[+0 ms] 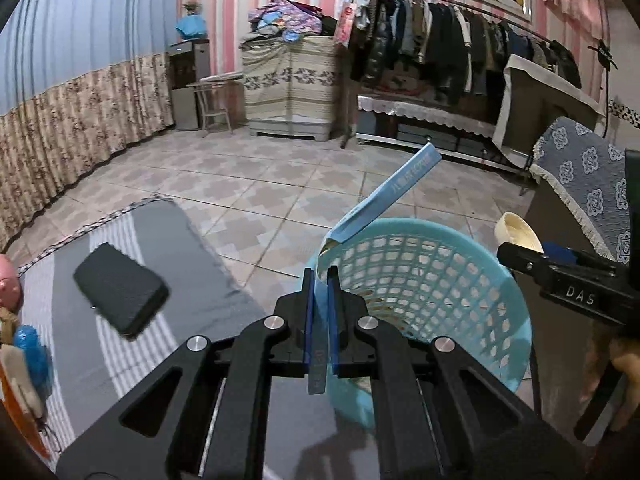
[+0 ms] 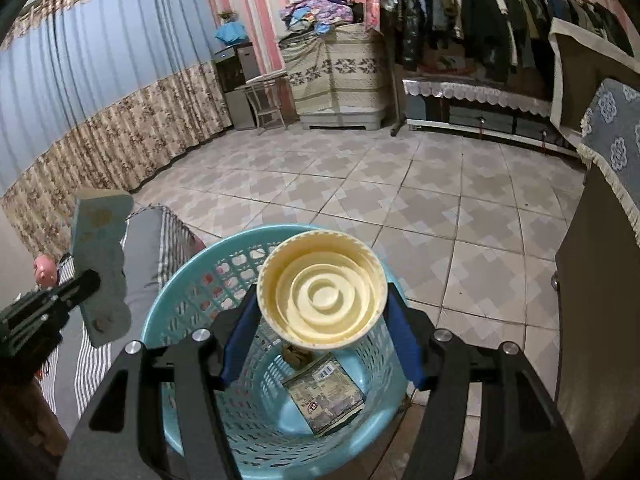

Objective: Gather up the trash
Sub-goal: 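Carry both items over the blue basket while the left tool opens, dropping the receipt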

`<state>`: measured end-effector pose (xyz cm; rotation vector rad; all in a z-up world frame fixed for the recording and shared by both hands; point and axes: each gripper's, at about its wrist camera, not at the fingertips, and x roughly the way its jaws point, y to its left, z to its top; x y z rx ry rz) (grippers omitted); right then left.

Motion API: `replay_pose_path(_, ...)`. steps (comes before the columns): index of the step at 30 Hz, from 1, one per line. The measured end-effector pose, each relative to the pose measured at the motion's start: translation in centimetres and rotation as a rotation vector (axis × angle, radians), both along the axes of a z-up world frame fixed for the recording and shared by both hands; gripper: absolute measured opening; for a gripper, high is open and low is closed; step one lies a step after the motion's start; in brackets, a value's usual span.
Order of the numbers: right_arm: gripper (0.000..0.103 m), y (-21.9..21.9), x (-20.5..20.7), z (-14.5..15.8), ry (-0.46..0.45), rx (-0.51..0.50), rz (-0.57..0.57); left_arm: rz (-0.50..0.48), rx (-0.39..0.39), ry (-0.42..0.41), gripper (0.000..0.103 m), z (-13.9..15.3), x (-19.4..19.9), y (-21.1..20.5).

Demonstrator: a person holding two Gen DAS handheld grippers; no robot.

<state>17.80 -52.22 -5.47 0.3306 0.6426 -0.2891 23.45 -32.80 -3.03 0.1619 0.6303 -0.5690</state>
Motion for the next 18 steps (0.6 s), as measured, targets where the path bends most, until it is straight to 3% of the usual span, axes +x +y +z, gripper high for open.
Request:
replay_pose_path(13, 0.061, -1.0, -0.3, -0.2, 0.0, 0.016, -0.014, -0.051, 0.017, 0.016, 0.008, -1.2, 0.9, -5.1)
replay_pose_path(15, 0.061, -1.1, -0.2, -0.3, 0.001, 0.021, -0.014, -0.045, 0.018, 0.029, 0.026, -1.2, 1.2, -5.1)
replay_pose_path(16, 0.061, -1.1, -0.2, -0.3, 0.002, 0.02, -0.012, -0.032, 0.018, 0.029, 0.042, -1.2, 1.2, -5.0)
replay_pose_path(17, 0.061, -1.0, -0.1, -0.4, 0.003, 0.016, -0.01, -0.02, 0.017, 0.024, 0.051, -1.0, 1.2, -4.7)
replay_pose_path(18, 0.061, -0.9, -0.1, -0.4, 0.004, 0.014, -0.009, -0.016, 0.015, 0.021, 0.053, -0.9, 1.1, -4.6)
